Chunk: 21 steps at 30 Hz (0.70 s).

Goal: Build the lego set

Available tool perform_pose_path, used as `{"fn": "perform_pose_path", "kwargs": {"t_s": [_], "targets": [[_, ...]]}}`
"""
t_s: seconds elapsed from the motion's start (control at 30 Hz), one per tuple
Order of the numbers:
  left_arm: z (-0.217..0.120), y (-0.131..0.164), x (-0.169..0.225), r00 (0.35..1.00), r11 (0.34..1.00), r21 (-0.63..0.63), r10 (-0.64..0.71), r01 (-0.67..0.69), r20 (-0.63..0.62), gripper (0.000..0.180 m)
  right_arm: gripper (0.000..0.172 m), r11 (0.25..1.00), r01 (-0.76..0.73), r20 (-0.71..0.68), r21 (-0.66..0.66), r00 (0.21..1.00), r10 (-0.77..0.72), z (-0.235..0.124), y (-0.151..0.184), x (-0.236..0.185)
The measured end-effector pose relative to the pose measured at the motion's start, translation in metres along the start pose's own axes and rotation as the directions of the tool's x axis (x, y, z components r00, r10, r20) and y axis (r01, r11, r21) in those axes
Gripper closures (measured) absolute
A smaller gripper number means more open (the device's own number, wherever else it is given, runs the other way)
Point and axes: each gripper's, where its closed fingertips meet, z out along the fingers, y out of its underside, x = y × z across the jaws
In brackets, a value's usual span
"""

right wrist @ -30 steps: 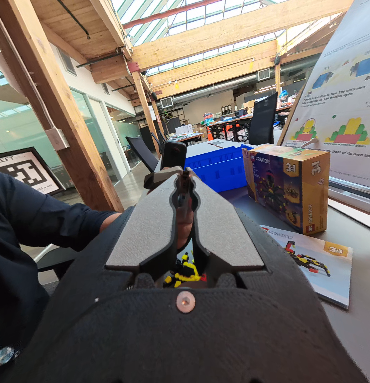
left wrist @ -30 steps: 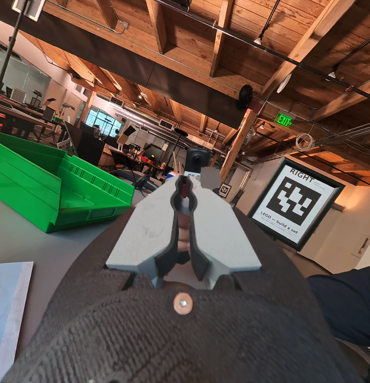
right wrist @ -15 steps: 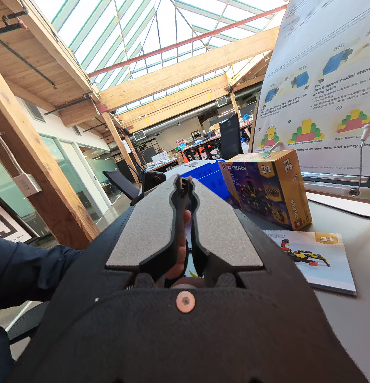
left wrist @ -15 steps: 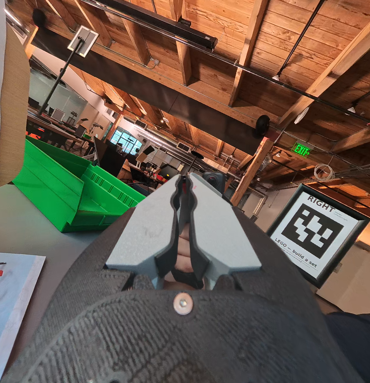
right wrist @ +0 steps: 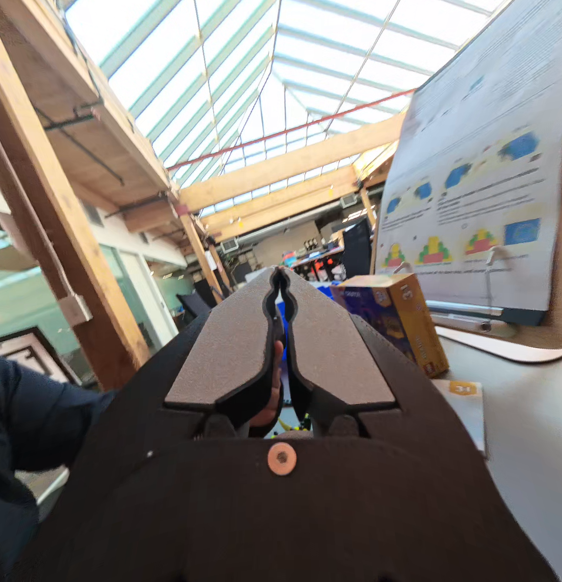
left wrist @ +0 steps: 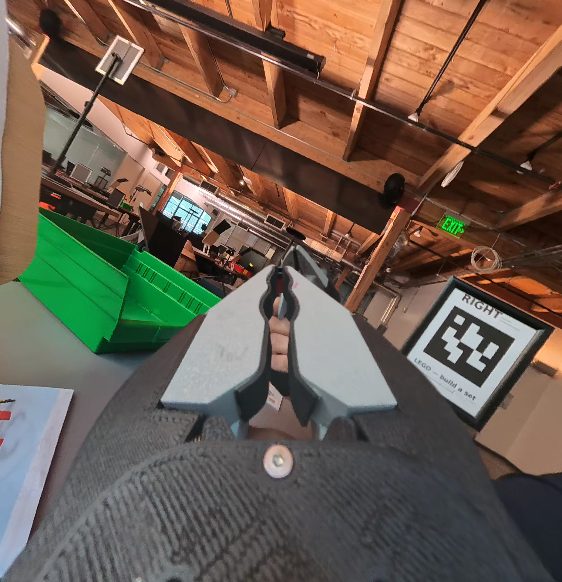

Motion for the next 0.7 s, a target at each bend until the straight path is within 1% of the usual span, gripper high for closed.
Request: {"fn": "perform_pose_path", "kwargs": {"t_s": [0.1,0.17,0.33,0.4,0.47,0.6,0.7], "targets": [[0.004,0.01,0.006,0.999,0.999,-0.048,0.019,-0.021,-0.03,0.18,0.172,0.984,0.033,0.052,-0.174,0.998,-0.024,0.016,0.035,-0.01],[0.005,0.01,0.01,0.999,0.999,-0.05,0.019,-0.021,-0.047,0.18,0.172,0.972,0.057,0.057,-0.23,0.997,-0.045,0.021,0.048,-0.011],[0.002,0.003,0.012,0.997,0.999,-0.031,-0.009,0.006,-0.072,0.18,0.172,0.966,0.118,0.189,-0.228,0.979,-0.075,0.019,0.046,-0.035],[0.002,0.001,0.012,0.997,0.999,-0.022,-0.026,0.025,-0.076,0.18,0.161,0.956,0.171,0.168,-0.238,0.977,-0.133,0.019,0.045,-0.034],[0.002,0.001,0.013,0.996,0.999,-0.027,-0.033,0.03,-0.081,0.18,0.153,0.932,0.233,0.13,-0.277,0.97,-0.203,0.018,0.048,-0.028],[0.002,0.002,0.014,0.995,0.998,-0.041,-0.049,0.046,-0.09,0.18,0.146,0.898,0.321,0.078,-0.301,0.947,-0.312,0.019,0.051,-0.018],[0.003,0.005,0.013,0.994,0.996,-0.059,-0.071,0.066,-0.086,0.18,0.146,0.84,0.446,0.063,-0.309,0.891,-0.45,0.02,0.052,-0.016]]}}
